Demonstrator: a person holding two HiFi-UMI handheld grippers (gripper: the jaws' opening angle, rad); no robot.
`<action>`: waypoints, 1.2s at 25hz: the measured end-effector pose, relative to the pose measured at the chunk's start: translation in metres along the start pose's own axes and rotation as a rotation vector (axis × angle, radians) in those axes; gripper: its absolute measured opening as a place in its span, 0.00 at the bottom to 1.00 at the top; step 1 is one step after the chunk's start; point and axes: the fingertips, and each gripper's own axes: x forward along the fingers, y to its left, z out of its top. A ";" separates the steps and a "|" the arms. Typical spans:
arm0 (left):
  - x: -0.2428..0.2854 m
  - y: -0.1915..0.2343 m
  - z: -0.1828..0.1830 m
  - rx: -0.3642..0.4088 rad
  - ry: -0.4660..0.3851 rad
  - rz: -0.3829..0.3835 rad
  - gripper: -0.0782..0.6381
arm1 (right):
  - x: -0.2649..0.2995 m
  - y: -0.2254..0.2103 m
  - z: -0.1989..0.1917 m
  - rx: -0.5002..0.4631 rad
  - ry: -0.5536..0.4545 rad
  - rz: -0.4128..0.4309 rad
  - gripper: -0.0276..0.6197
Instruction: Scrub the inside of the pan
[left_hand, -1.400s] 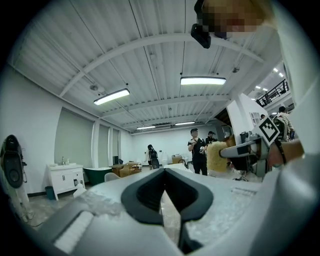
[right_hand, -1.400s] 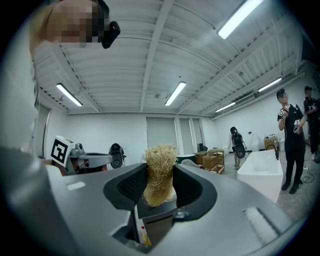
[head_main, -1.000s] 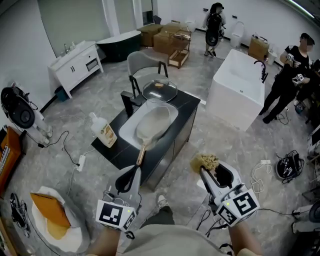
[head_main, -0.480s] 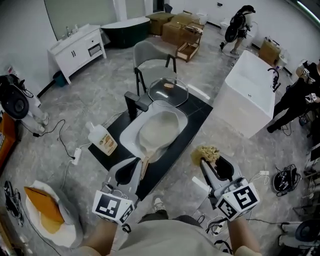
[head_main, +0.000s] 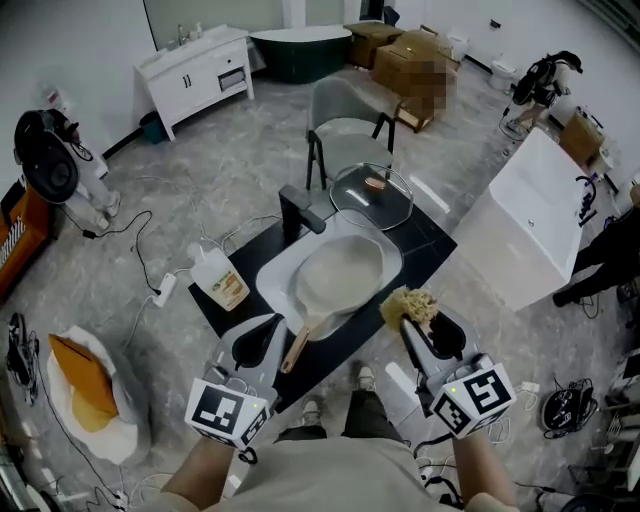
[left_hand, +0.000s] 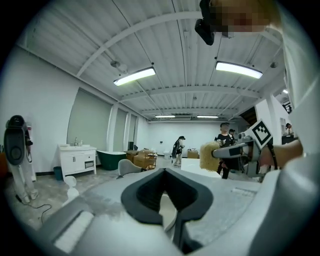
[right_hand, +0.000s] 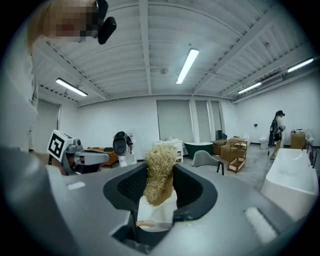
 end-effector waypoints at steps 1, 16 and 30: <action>0.004 0.002 -0.002 0.000 0.005 0.021 0.11 | 0.008 -0.006 -0.002 -0.003 0.009 0.025 0.29; 0.073 0.045 0.002 -0.087 0.024 0.429 0.11 | 0.161 -0.099 -0.029 -0.104 0.187 0.390 0.29; 0.099 0.075 -0.065 -0.119 0.233 0.534 0.22 | 0.250 -0.063 -0.130 -0.242 0.486 0.775 0.29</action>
